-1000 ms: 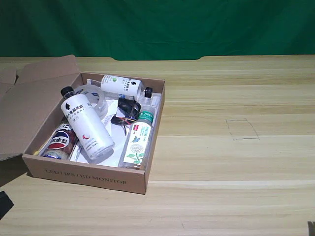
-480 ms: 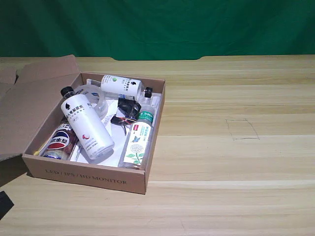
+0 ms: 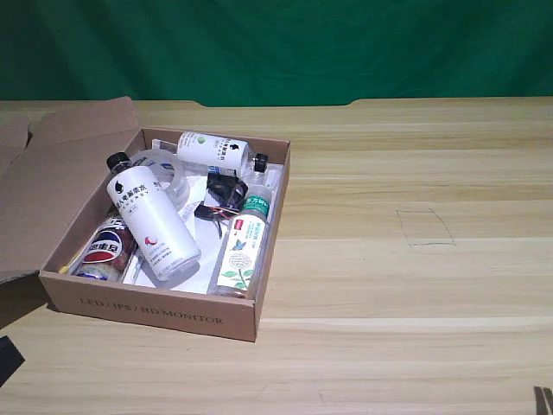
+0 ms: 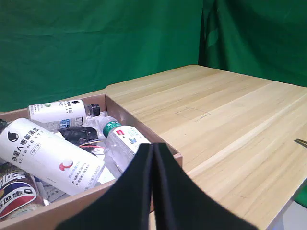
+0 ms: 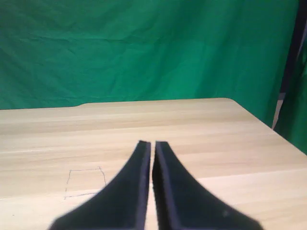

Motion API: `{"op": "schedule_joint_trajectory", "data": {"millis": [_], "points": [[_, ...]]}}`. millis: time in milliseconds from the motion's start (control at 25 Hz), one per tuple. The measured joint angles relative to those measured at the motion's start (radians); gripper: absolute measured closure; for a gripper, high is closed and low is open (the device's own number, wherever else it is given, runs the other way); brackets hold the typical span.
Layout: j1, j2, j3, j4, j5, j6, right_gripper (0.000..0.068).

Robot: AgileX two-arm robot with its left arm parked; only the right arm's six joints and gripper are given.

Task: Place the white bottle into the box.

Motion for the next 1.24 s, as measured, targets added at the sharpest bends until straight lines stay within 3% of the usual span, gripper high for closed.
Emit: {"op": "schedule_joint_trajectory", "data": {"millis": [320, 1240], "points": [[0.000, -0.041, 0.054, 0.008, 0.033, 0.048, 0.0680], [0.000, -0.041, 0.054, 0.011, 0.033, 0.049, 0.0680]]}}
